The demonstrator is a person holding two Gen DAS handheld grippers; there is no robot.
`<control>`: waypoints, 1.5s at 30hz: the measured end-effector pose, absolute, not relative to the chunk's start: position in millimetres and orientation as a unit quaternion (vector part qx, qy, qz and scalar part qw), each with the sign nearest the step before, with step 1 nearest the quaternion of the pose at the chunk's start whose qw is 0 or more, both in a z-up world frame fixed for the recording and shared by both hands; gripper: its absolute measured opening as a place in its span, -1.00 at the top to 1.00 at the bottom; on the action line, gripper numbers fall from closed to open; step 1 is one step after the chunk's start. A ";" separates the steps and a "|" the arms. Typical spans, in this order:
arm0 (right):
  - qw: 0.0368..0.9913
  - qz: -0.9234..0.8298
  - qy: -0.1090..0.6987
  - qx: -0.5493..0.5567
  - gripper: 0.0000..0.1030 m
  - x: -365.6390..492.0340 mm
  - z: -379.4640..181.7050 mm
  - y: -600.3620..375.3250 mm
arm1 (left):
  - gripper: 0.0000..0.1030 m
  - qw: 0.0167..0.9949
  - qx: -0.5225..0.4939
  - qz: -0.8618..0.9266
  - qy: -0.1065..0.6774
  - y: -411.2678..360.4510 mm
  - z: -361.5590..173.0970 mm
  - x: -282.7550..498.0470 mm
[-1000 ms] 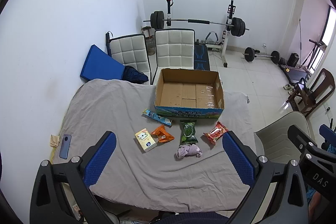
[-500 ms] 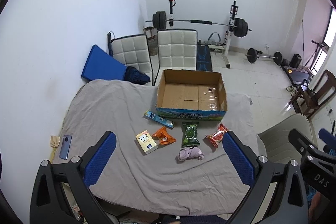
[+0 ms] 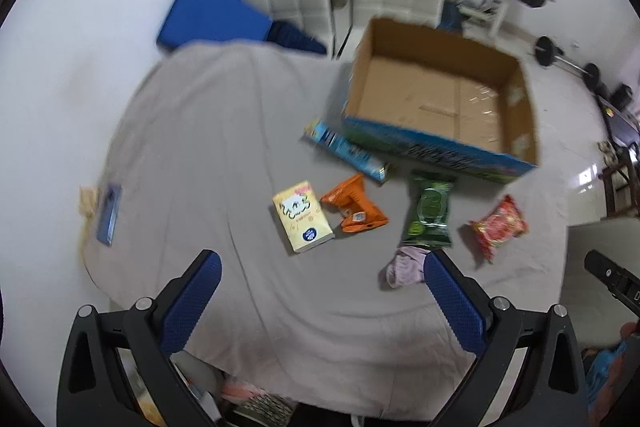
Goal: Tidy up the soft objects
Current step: 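Grasp the yellow tissue pack with left tool while right tool grasps red snack bag, then carry both packs into the cardboard box and open both tools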
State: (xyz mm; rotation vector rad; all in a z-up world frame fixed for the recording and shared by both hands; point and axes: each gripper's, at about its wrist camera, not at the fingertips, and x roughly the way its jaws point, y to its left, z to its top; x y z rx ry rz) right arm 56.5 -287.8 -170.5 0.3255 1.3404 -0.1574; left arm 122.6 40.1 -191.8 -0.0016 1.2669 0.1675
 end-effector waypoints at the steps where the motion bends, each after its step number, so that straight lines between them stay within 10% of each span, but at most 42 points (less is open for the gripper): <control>1: 0.759 -0.073 0.629 0.155 -1.00 68.3 -191.6 -291.1 | -1.00 0.793 -0.009 0.087 0.603 45.2 -207.1 130.0; 14: 0.657 -0.117 0.707 0.236 -1.00 147.6 -363.1 -311.3 | -1.00 0.683 -0.135 0.132 0.705 107.3 -366.9 199.7; 30: 0.619 -0.152 0.725 0.262 -0.96 164.6 -429.4 -308.7 | -0.95 0.625 -0.102 0.102 0.767 117.4 -467.9 244.0; 34: 0.619 -0.148 0.726 0.261 -0.78 168.3 -428.9 -305.9 | -0.40 0.627 -0.082 0.084 0.770 106.3 -480.6 241.4; 45: 0.619 -0.137 0.733 0.245 -0.20 157.0 -433.1 -295.4 | -0.30 0.643 -0.049 0.069 0.761 91.8 -488.0 207.5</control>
